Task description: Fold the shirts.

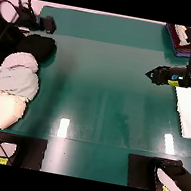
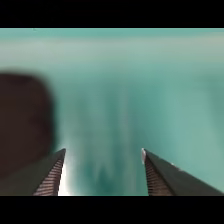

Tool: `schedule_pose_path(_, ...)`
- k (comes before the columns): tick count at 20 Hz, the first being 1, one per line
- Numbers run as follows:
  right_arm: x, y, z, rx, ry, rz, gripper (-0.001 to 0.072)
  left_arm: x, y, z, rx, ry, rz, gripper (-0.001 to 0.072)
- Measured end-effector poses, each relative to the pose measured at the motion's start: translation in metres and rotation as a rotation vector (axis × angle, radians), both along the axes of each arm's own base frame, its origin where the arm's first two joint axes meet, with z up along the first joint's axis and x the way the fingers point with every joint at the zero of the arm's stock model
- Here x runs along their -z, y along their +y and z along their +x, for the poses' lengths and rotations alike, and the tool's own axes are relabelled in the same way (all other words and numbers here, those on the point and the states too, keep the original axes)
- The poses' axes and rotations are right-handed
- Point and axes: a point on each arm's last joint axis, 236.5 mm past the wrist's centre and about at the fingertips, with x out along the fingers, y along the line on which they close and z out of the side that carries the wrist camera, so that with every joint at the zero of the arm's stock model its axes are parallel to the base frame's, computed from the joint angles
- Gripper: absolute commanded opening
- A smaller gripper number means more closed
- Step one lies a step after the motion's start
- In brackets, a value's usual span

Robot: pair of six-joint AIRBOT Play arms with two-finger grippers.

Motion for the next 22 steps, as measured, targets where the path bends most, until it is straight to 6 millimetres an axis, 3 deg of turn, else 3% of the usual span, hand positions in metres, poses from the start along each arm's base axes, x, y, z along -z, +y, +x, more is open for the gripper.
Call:
schedule_pose_path(4,-0.001,0.000,0.001,0.003,-0.006,0.002,0.0021,0.098,0.057,0.016,-0.100,0.180,0.054,0.0582)
schedule_pose_path(7,-0.001,0.000,0.002,0.004,-0.008,0.003,0.0021,0.146,0.089,0.024,-0.151,0.236,0.065,0.0580)
schedule_pose_path(8,-0.002,0.000,0.002,0.004,-0.009,0.003,0.0021,0.154,0.095,0.026,-0.161,0.238,0.068,0.0458)
schedule_pose_path(9,-0.002,0.000,0.002,0.005,-0.012,0.004,0.0021,0.160,0.099,0.028,-0.167,0.238,0.068,0.0170)
schedule_pose_path(10,-0.003,0.000,0.004,0.009,-0.017,0.006,0.0021,0.163,0.102,0.031,-0.171,0.236,0.069,0.0032)
schedule_pose_path(12,-0.006,0.000,0.007,0.016,-0.034,0.012,0.0021,0.156,0.107,0.035,-0.179,0.223,0.070,0.0023)
schedule_pose_path(13,-0.010,0.000,0.009,0.019,-0.046,0.017,0.0021,0.147,0.108,0.038,-0.182,0.212,0.069,0.0023)
schedule_pose_path(15,-0.023,0.000,0.013,0.024,-0.082,0.026,0.0021,0.101,0.108,0.045,-0.183,0.139,0.072,0.0023)
schedule_pose_path(17,-0.046,0.000,0.017,0.027,-0.138,0.036,0.0021,0.026,0.098,0.049,-0.155,0.011,0.088,0.0022)
schedule_pose_path(19,-0.077,0.000,0.020,0.029,-0.210,0.047,0.0021,-0.068,0.077,0.036,-0.107,-0.152,0.106,0.0022)
schedule_pose_path(20,-0.094,0.000,0.020,0.030,-0.247,0.052,0.0021,-0.115,0.061,0.021,-0.074,-0.233,0.118,0.0022)
schedule_pose_path(22,-0.126,0.000,0.019,0.030,-0.318,0.064,0.0021,-0.189,0.026,-0.019,0.001,-0.358,0.126,0.0022)
